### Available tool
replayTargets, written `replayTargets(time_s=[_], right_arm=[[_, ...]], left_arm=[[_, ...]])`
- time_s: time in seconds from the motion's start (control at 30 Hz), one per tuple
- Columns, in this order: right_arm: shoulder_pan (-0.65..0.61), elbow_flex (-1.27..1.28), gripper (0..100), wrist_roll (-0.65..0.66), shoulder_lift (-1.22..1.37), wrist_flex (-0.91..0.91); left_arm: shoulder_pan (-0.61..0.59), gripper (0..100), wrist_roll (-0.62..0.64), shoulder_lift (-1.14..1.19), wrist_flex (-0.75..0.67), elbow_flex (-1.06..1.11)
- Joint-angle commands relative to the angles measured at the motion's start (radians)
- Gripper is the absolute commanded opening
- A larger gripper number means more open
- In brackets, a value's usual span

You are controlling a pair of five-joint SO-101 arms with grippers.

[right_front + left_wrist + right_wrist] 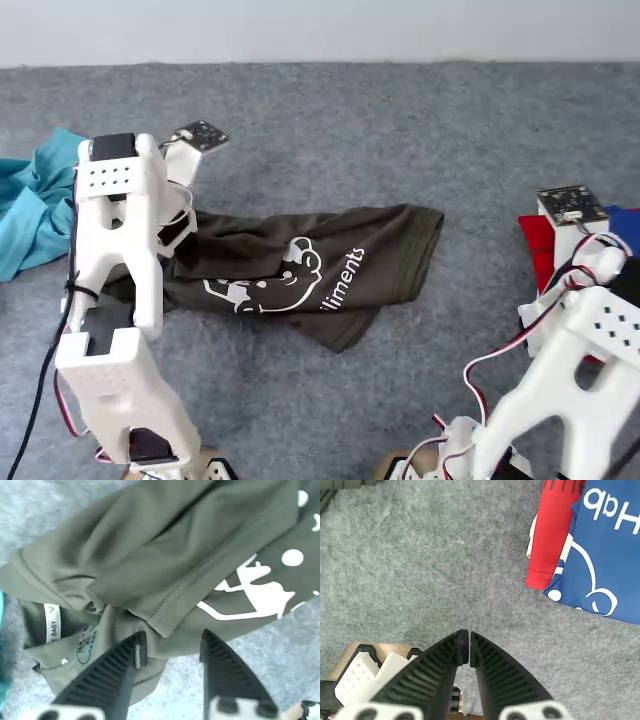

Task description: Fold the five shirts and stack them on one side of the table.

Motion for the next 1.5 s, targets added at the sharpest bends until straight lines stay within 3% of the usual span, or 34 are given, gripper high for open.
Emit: replayTargets(time_s=[0.0,0.27,0.5,0.8,1.17,1.47], right_arm=[[-0.008,-0.003,1.2,-0.012,-0.028,0.039],[-0.008,-0.003,1.2,-0.009,-0.028,0.038],[-0.008,-0.003,1.2,-0.008,-0.028,0.038],[-0.008,-0.003,1.2,-0.008,-0.028,0.038],[-0.008,-0.003,1.2,-0.006,-0.028,0.038],[-0.010,-0.003,1.2,-0.006,-0.028,0.038]], left_arm=[[0.009,18,-0.014,-0.008,-0.015,0.004],[0.035,18,-0.011,-0.008,-0.198,0.134],[0.032,18,-0.008,0.083,-0.219,0.131],[0.026,18,0.026,0.175,-0.212,0.042],[0.031,2,0.021,0.215,-0.206,0.024],[0.037,1,0.021,0.121,-0.028,-0.191]])
